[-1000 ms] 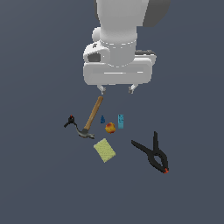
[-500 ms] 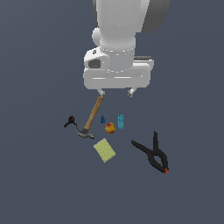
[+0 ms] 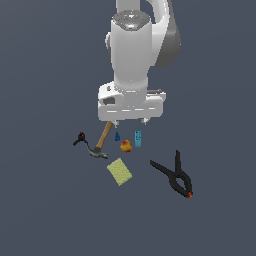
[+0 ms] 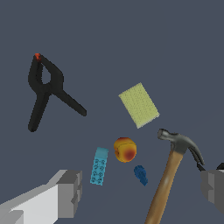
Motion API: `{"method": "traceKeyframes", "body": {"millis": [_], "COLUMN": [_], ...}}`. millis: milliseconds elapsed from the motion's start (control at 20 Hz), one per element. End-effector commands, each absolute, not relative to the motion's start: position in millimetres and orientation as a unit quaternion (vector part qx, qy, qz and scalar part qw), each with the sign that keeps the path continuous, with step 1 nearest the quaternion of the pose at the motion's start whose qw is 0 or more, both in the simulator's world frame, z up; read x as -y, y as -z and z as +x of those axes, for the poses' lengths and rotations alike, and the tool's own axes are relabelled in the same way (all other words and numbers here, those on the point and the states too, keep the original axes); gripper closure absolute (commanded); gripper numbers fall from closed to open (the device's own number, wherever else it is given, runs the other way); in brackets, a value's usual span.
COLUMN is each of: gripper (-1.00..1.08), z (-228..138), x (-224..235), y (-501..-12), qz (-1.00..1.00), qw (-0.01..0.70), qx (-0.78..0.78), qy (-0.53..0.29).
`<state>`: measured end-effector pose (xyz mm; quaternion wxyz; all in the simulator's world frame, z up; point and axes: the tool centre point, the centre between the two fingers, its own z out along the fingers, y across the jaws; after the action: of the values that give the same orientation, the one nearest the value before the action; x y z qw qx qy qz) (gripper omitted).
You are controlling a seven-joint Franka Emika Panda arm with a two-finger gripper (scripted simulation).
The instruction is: Pick up a designated object from a clutter of objects.
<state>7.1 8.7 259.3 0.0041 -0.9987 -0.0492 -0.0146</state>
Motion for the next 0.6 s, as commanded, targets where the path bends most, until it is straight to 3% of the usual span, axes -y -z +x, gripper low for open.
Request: {"method": "traceKeyframes", "body": {"millis": [0,550], "gripper": [-0.92,-0.92], "z": [5,-18], "x": [-6,5], "y": [-233,-127], "qz": [-0.998,-0.993], "qw": [0.003,0.0], "qx": [0.062,0.117], "qy": [0.012,0.004]}}
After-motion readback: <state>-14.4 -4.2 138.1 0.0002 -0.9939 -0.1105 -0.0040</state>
